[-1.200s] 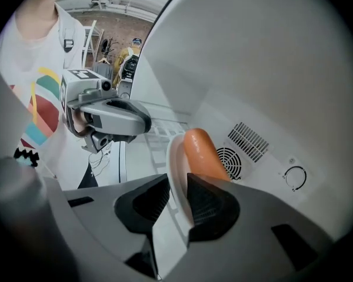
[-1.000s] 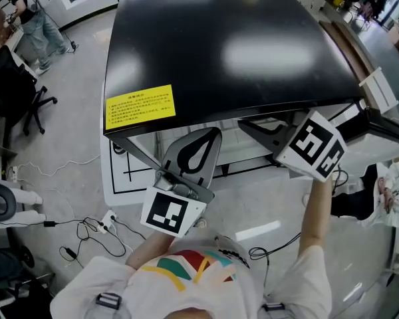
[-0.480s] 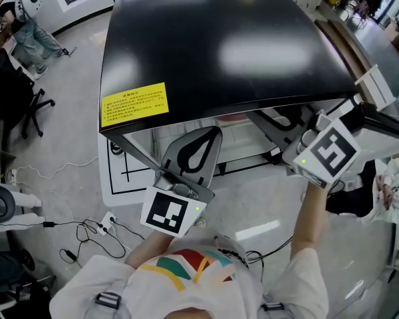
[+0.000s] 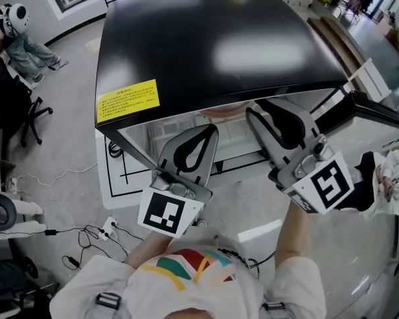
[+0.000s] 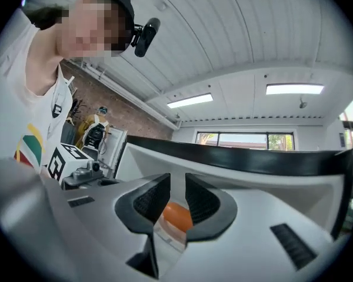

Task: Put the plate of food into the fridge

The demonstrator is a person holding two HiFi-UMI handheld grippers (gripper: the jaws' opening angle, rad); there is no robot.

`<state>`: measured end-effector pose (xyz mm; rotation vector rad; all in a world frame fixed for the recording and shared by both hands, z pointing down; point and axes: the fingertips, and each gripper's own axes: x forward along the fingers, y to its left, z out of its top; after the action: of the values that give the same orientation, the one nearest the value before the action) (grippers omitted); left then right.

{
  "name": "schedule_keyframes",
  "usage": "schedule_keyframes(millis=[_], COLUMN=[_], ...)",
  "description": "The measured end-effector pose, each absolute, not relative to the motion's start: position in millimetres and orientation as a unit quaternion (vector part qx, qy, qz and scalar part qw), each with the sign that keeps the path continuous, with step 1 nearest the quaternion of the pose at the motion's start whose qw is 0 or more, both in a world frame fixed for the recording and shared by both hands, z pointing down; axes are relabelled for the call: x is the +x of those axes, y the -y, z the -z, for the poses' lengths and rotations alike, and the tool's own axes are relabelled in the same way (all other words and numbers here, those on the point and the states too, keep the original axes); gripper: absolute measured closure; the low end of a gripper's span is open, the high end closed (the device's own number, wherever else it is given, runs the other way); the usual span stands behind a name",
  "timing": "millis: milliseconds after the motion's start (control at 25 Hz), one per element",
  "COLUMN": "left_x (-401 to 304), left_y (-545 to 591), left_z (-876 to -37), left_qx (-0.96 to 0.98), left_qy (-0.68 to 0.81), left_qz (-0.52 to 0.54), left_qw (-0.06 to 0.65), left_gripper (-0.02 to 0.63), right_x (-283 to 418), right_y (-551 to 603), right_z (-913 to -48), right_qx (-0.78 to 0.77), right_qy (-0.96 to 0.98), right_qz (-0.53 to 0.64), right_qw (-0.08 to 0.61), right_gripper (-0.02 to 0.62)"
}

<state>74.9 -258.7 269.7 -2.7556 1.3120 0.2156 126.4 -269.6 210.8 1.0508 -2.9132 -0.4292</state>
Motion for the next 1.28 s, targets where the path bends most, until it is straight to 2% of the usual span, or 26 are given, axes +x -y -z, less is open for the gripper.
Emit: schedule_keyframes(millis=[160,240,720,960,1280], left_x=[76.0,76.0,73.7,68.8,70.3], left_y=[254.0,253.1,241.0,234.0,226.1], left_z=[-266.9,-263.6,-248.8,-252.0,-248.7], left_qx=[-0.9,-0.9,-0.898,-0.898,-0.899], left_qy=[-0.427,-0.427,-0.426,-0.427,-0.421], left_qz=[-0.072,-0.074,-0.08,-0.077,-0.081], left_qw=[0.045,0.047,0.069,0.077,0.086], left_gripper=[0.6,0.599,0.6,0.599,0.6], right_x=[141.6,150.9,166.8,170.1,158.9], right_y=[257.2,252.0,213.0,199.0,190.5], right_z=[-200.9,-196.2,-207.7,-219.6,-224.3], right_qx=[0.393,0.425,0.504,0.521,0.527], right_qy=[0.908,0.892,0.845,0.834,0.832], right_qz=[0.138,0.137,0.104,0.084,0.098], right_qw=[-0.041,-0.066,-0.148,-0.162,-0.144], right_gripper=[0.53,0.595,0.595,0.595,0.595])
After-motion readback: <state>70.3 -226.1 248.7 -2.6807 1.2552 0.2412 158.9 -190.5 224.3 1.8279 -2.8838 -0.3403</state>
